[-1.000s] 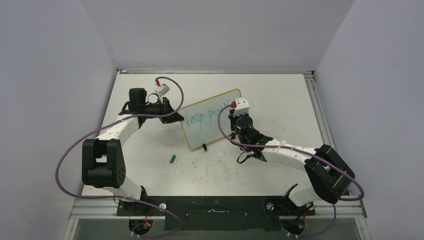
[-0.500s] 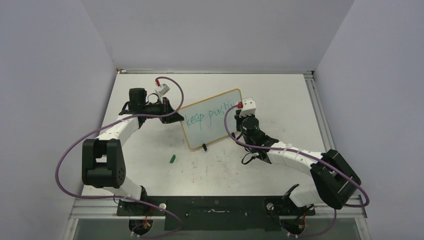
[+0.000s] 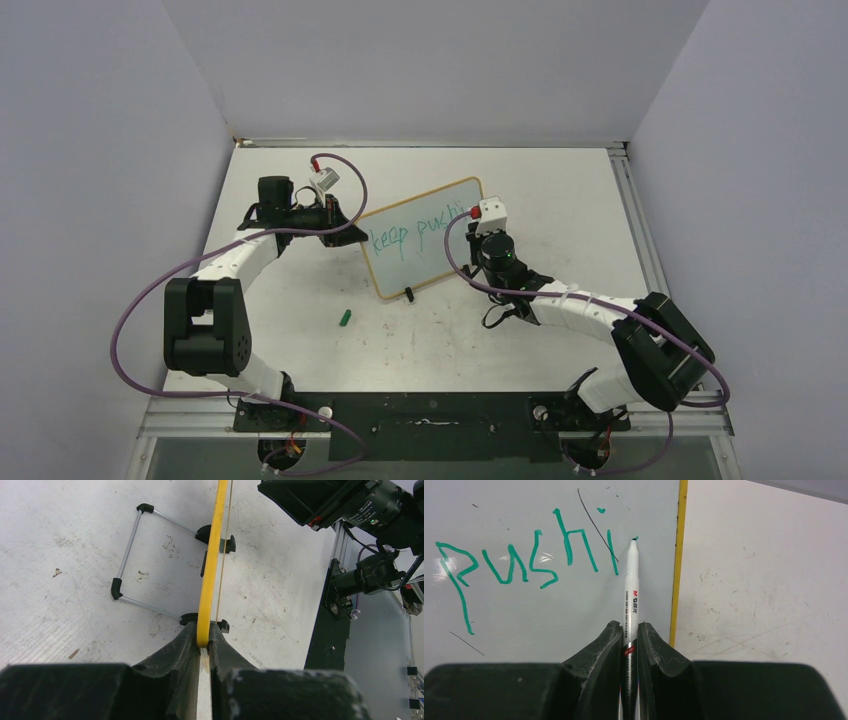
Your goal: Write a sentence on the whiteboard
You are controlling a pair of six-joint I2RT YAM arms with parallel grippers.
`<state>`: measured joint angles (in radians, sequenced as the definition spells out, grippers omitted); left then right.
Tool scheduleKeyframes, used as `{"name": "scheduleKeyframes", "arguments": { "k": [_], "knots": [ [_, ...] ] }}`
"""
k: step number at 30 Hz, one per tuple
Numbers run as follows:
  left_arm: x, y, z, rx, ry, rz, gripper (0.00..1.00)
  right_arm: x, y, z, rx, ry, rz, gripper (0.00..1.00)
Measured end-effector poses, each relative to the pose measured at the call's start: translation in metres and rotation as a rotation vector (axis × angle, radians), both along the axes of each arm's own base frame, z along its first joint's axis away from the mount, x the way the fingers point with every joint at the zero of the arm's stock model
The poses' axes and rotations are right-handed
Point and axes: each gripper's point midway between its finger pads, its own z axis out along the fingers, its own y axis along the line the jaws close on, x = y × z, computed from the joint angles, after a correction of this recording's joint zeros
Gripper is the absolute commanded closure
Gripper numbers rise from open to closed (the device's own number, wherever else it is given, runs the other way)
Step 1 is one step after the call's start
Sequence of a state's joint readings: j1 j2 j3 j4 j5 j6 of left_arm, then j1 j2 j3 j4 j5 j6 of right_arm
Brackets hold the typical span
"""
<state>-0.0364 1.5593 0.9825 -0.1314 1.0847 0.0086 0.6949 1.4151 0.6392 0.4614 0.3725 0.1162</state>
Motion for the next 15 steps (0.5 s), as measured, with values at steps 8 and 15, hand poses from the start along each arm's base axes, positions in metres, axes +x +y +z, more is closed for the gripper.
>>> {"name": "scheduleKeyframes", "arguments": {
  "k": [8,15],
  "knots": [
    [0.000,0.000,0.000,0.000,0.000,0.000,1.00,0.000,0.001,-0.002,0.019,0.008,-0.007,0.95],
    [0.000,0.000,0.001,0.000,-0.001,0.000,1.00,-0.005,-0.002,-0.013,0.028,0.034,-0.016,0.95]
  ]
}}
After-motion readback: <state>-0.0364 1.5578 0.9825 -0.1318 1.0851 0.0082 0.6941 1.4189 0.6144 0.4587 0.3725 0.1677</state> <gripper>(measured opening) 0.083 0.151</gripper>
